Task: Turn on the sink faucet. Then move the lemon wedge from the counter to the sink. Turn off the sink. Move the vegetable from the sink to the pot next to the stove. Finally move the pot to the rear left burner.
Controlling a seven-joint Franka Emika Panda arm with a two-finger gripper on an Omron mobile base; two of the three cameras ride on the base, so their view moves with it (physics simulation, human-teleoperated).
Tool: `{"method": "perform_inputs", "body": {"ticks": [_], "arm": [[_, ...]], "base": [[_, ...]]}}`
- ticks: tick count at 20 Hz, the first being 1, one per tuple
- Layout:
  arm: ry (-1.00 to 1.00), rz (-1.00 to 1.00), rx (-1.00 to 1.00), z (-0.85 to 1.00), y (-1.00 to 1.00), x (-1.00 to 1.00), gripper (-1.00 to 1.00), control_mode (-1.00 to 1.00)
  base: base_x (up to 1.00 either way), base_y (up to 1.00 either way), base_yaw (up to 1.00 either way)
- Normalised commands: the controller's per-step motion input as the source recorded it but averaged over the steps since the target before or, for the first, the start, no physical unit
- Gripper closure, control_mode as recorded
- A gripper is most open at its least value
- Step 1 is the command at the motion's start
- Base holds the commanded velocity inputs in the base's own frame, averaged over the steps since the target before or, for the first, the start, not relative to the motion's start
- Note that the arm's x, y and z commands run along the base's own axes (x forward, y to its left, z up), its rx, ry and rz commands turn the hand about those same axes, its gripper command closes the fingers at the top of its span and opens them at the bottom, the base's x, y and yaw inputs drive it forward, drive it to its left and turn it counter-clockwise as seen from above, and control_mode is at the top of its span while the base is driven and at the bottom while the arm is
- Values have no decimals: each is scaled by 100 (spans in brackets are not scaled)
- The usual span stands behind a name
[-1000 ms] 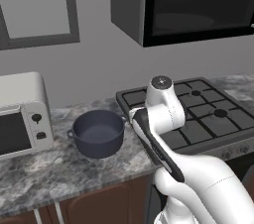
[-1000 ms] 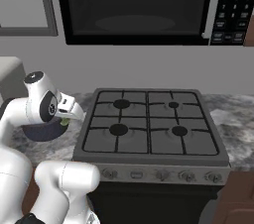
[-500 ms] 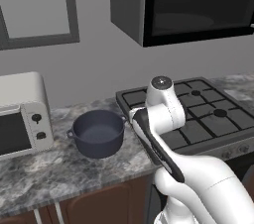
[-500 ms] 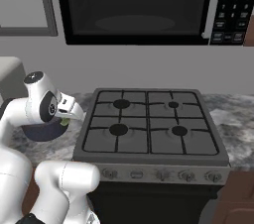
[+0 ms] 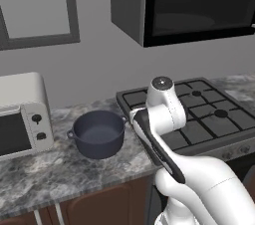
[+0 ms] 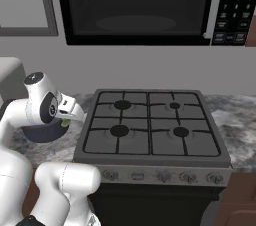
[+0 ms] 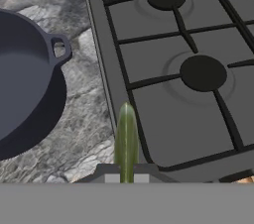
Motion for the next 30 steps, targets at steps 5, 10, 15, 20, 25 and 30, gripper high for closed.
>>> {"method": "perform_inputs", "body": {"ticks": [5,10,15,20,25,30], "arm": [[-4,0,0,25,16,-5,100,-100],[-4,0,-2,63,51,-9,100,-100],[-5,0,-5,58,56,-9,100,-100],[0,2,-3,10,57,-1,100,-100],[5,3,0,-18,25,22,100,-100],[2,3,0,-28,13,34,100,-100]], "base": [[0,0,0],[0,0,0],[0,0,0],[0,0,0],[0,0,0],[0,0,0]]}}
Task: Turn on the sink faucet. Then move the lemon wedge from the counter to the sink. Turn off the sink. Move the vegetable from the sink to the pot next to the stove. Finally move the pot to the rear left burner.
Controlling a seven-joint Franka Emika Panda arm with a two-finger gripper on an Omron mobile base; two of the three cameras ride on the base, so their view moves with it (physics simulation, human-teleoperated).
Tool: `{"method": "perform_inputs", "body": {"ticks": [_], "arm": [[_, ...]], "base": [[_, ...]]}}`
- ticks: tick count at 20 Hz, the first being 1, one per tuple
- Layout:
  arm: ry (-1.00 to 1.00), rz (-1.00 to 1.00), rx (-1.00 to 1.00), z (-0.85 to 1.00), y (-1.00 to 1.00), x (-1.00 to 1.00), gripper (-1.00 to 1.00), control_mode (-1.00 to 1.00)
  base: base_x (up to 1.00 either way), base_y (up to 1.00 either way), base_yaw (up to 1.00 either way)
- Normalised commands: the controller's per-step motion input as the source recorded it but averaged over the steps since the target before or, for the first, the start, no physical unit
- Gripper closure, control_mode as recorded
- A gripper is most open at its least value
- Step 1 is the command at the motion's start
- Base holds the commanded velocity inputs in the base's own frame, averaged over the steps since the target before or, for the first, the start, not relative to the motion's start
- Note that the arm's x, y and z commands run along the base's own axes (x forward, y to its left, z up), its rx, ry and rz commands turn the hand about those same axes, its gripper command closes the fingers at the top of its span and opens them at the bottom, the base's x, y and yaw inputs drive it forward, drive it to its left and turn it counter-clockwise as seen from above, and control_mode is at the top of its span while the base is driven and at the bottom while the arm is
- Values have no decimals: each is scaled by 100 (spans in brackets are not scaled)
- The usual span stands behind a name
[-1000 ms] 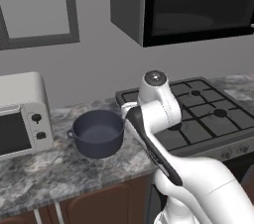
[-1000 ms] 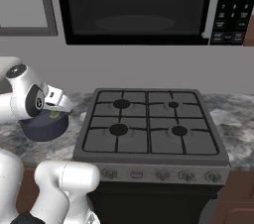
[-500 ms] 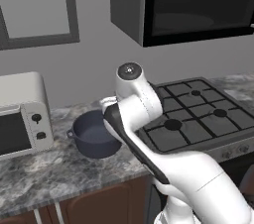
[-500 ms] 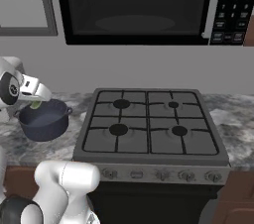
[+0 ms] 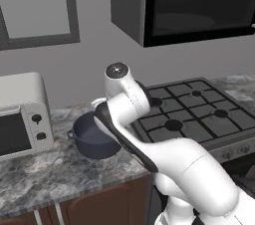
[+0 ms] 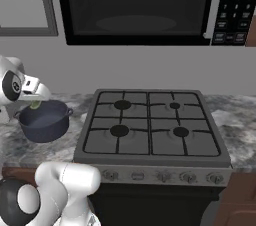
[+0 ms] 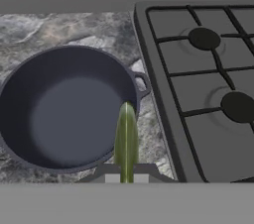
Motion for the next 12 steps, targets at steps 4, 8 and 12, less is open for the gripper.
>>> {"method": "perform_inputs", "body": {"ticks": [4,8,12], "arm": [[2,3,0,-46,20,29,100,-100],[2,3,0,-49,26,28,100,-100],[5,3,0,-43,20,28,100,-100]], "base": [[0,0,0],[0,0,0],[0,0,0]]}}
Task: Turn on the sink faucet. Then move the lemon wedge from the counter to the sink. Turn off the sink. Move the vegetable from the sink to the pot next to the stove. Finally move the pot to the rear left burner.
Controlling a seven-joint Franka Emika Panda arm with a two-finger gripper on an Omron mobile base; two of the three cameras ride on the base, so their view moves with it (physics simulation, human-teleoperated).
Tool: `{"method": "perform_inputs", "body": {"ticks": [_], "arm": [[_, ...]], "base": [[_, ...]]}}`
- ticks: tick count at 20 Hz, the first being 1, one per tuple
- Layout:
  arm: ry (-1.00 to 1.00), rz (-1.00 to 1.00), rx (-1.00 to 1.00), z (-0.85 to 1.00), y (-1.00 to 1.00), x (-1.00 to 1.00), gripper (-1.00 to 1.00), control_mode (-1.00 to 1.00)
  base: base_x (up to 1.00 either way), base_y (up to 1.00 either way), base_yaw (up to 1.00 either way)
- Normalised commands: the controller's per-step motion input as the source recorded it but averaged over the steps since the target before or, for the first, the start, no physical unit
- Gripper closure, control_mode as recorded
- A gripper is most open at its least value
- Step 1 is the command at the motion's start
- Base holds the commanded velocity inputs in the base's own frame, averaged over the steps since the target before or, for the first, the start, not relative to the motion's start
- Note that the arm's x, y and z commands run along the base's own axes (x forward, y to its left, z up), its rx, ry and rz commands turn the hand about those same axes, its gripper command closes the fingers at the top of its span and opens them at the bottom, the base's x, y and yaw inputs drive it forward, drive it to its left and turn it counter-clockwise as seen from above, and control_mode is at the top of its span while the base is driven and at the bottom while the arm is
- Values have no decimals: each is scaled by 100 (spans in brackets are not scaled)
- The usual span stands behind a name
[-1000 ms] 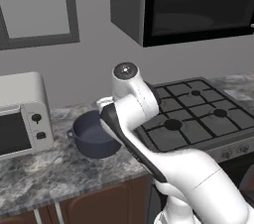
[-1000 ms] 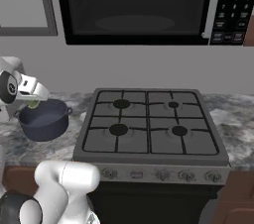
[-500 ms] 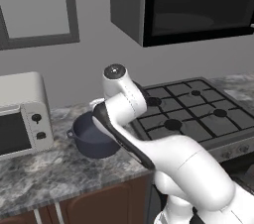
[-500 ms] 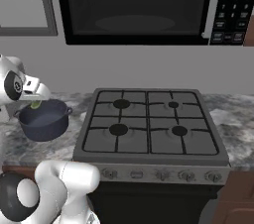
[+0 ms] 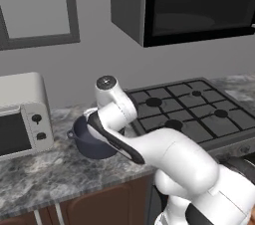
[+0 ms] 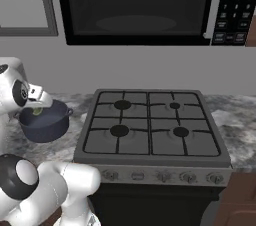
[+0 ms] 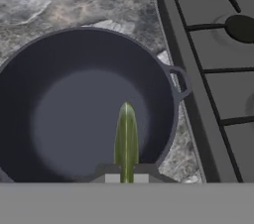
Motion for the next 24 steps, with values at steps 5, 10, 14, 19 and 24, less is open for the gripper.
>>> {"method": "perform_inputs", "body": {"ticks": [5,10,14,19,24], "arm": [[7,3,0,-41,17,30,100,-100],[6,5,0,-36,7,20,100,-100],[6,5,0,-27,5,15,100,-100],[6,4,0,-29,6,12,100,-100],[5,2,0,-26,11,12,-100,-100]], "base": [[0,0,0],[0,0,0],[0,0,0],[0,0,0],[0,0,0]]}}
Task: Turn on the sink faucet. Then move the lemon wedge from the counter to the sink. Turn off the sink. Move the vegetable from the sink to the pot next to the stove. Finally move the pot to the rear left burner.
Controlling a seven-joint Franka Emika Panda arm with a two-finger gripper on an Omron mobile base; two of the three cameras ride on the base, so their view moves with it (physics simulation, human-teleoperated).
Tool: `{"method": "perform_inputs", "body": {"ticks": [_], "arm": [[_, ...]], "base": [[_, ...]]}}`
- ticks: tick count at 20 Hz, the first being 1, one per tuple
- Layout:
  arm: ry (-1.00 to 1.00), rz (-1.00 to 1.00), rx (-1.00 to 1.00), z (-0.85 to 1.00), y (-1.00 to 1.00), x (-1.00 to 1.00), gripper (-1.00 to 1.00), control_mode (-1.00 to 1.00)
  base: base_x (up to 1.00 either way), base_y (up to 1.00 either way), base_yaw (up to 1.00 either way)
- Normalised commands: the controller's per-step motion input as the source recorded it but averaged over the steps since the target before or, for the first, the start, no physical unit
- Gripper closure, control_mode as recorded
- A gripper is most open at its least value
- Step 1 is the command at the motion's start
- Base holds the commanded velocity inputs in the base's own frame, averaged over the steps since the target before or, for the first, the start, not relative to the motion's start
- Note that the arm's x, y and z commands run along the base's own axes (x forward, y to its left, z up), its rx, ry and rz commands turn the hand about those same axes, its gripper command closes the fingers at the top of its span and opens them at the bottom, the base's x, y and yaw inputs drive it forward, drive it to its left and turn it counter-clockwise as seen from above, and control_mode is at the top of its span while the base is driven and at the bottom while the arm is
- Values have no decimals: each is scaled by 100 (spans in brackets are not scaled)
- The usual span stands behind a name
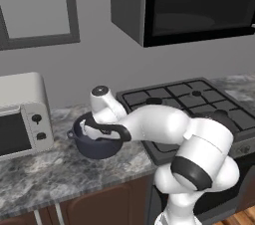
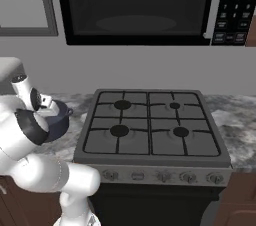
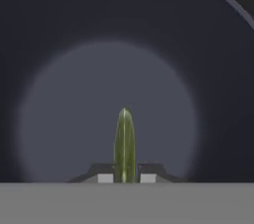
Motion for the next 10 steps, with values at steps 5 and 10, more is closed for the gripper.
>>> {"method": "perform_inputs", "body": {"ticks": [5,10], "arm": [[0,1,0,-1,1,1,-100,-100],[0,0,0,13,2,0,-100,-100]], "base": [[0,0,0],[0,0,0]]}}
